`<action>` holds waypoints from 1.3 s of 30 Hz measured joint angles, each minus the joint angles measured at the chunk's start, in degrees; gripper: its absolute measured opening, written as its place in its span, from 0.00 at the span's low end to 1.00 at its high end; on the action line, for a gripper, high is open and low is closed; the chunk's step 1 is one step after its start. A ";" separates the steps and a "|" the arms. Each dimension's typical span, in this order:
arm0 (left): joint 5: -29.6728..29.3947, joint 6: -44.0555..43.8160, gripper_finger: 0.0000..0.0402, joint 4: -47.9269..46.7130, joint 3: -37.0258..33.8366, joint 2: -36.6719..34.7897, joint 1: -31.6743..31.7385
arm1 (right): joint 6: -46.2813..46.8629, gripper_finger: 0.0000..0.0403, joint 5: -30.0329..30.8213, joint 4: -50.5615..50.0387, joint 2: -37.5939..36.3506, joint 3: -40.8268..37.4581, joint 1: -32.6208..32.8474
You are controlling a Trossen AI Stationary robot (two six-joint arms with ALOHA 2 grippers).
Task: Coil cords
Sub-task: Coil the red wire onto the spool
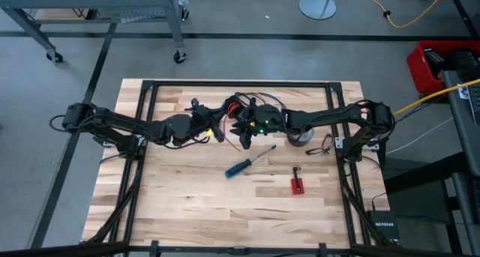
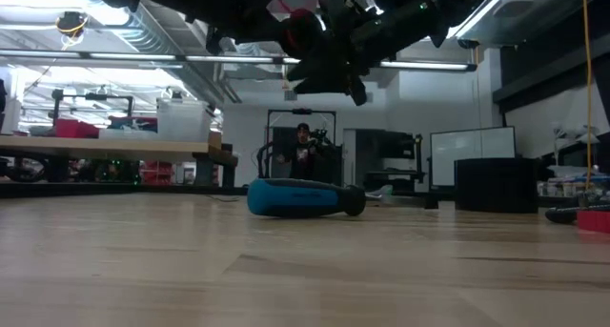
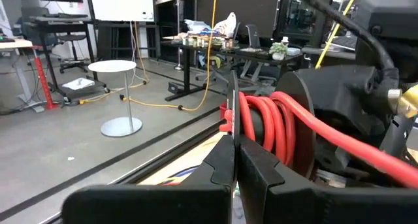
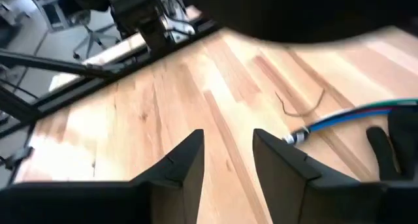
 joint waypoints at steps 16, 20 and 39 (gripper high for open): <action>-1.73 7.05 0.00 -1.23 0.01 -2.74 0.04 | -0.01 0.33 -4.48 -8.98 -0.04 0.00 -0.06; -3.21 8.73 0.00 -2.39 0.02 -4.06 0.04 | 0.04 0.33 -8.51 -8.21 -0.07 0.00 -0.56; -3.48 7.07 0.00 -4.57 0.00 -4.19 -0.14 | 0.42 0.33 -27.07 -0.87 -0.08 0.00 -1.27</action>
